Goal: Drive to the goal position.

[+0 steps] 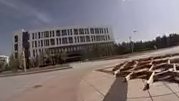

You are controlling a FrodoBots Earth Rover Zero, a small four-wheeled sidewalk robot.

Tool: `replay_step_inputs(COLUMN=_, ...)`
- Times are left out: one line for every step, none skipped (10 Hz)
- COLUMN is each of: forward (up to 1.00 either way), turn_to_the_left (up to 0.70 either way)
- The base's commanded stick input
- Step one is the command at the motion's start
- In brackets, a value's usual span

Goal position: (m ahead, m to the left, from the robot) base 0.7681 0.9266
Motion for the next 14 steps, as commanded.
replay_step_inputs(forward=0.05, turn_to_the_left=0.0)
replay_step_inputs(forward=0.05, turn_to_the_left=0.0)
replay_step_inputs(forward=0.05, turn_to_the_left=0.0)
replay_step_inputs(forward=0.05, turn_to_the_left=0.0)
replay_step_inputs(forward=0.05, turn_to_the_left=0.0)
replay_step_inputs(forward=0.05, turn_to_the_left=0.0)
replay_step_inputs(forward=0.05, turn_to_the_left=0.0)
replay_step_inputs(forward=0.05, turn_to_the_left=0.0)
replay_step_inputs(forward=0.05, turn_to_the_left=0.0)
replay_step_inputs(forward=0.04, turn_to_the_left=0.0)
replay_step_inputs(forward=0.04, turn_to_the_left=0.0)
replay_step_inputs(forward=0.05, turn_to_the_left=0.0)
replay_step_inputs(forward=0.05, turn_to_the_left=0.0)
replay_step_inputs(forward=0.05, turn_to_the_left=0.0)
